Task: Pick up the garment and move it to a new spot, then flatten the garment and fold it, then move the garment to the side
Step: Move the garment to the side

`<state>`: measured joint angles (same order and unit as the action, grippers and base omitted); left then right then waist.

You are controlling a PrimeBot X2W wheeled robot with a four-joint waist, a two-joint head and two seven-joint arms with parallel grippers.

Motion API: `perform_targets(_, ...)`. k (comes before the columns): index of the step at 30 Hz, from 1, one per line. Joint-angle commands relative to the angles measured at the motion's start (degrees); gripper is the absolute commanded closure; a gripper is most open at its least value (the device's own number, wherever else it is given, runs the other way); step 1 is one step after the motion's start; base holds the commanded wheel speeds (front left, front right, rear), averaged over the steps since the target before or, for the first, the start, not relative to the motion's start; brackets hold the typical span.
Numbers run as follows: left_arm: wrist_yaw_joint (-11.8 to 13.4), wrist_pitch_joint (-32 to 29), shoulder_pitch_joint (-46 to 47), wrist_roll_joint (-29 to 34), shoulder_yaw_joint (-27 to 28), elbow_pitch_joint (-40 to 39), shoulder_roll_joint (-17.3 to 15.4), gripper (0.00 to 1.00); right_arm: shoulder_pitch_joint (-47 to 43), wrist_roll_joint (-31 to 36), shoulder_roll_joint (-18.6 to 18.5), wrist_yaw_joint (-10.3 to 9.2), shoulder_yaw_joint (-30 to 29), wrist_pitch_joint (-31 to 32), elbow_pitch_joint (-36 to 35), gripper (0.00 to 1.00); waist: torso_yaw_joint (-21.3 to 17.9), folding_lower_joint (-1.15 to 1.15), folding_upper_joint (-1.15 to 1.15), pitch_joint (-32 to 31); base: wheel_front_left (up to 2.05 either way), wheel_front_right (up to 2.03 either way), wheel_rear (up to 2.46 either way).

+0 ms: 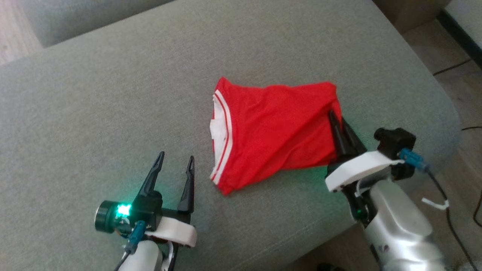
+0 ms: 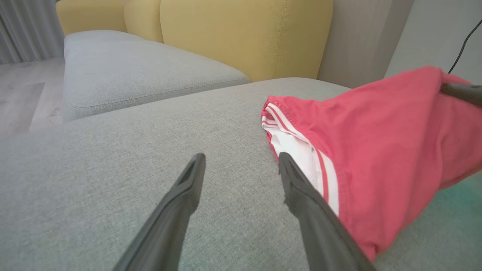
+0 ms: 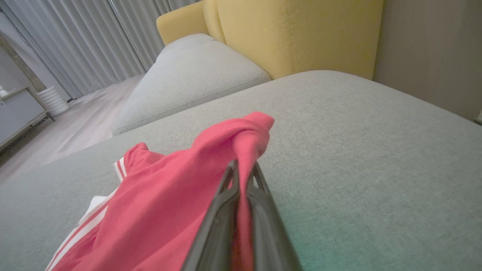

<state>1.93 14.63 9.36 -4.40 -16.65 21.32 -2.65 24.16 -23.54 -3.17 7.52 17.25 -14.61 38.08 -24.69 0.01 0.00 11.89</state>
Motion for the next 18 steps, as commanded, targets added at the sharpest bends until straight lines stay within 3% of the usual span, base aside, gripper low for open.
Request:
perform_targets(1,-0.3,0.4,2.0,0.7,1.8,-1.4,-0.2,0.00,3.1,1.0,0.3,-0.03,-0.1,-0.4,-2.0,1.00,0.6,-0.01,0.00,1.2,0.00,0.00,0.00)
perform_targets(6,-1.1,0.4,2.8,1.7,2.1,-1.1,-0.3,0.00,9.7,8.0,0.1,-0.03,-5.7,-0.4,0.4,1.00,4.5,-0.01,0.00,3.2,0.00,0.00,0.00)
perform_targets(9,-1.4,0.4,2.9,2.3,2.2,-1.2,-0.5,0.00,15.4,13.8,-2.0,-0.03,-8.6,-0.4,3.8,1.00,7.2,-0.01,0.00,4.5,0.00,0.00,0.00)
perform_targets(18,-1.4,0.4,2.9,2.4,3.9,-2.0,-0.8,0.00,26.6,30.8,-15.0,-0.03,-25.2,1.9,16.5,1.00,14.6,-0.01,0.00,6.9,0.00,0.00,0.00)
